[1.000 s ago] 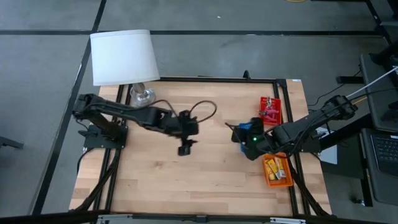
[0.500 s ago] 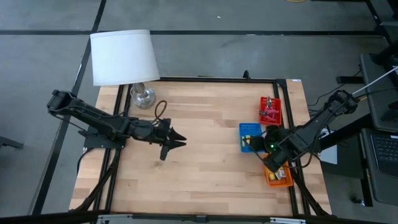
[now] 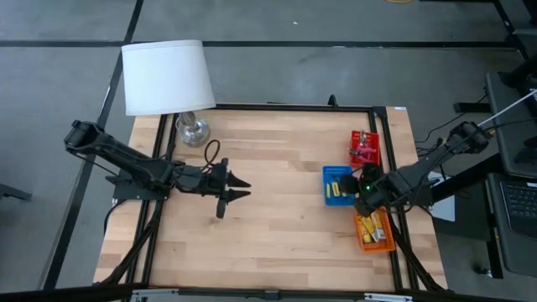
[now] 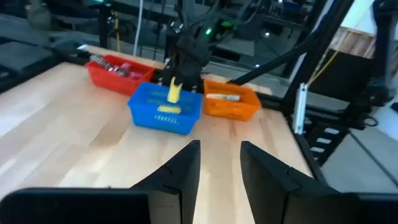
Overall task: Pick & Place School Supplies
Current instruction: Put the yellow eraser into the blue bin, then return to Home Position
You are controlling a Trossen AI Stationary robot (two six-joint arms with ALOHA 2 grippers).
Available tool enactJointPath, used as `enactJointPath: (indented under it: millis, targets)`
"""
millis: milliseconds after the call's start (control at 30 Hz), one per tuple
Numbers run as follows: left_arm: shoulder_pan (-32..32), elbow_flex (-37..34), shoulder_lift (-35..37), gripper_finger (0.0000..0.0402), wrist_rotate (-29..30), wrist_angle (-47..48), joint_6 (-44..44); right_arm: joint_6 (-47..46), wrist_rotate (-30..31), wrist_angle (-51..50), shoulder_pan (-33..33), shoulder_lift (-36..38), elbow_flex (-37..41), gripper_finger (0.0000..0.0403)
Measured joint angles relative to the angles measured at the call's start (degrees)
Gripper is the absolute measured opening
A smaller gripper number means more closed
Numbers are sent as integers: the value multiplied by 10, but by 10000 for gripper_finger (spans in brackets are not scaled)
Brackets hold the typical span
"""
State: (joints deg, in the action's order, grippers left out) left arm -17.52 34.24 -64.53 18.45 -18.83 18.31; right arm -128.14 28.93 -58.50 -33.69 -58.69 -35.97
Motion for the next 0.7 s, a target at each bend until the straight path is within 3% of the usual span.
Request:
enactJointPath:
  millis: [133, 267, 400, 500, 600, 700]
  targets:
    - [6, -73, 2, 111, 13, -87, 8, 5, 5, 0, 13, 0, 0, 173]
    - [13, -184, 2, 111, 37, -252, 38, 7, 37, 5, 19, 0, 0, 212]
    - [21, -272, -6, 111, 60, -394, 33, 20, 104, 74, 11, 3, -1, 215]
    - [48, -306, -15, 111, 24, -459, 10, 36, 189, 102, -9, 4, -25, 208]
    - [83, -331, -23, 110, -27, -482, -9, 57, 247, 96, -31, 4, -52, 198]
    - [121, -338, -27, 102, -66, -467, -33, 70, 262, 97, -48, 4, -73, 189]
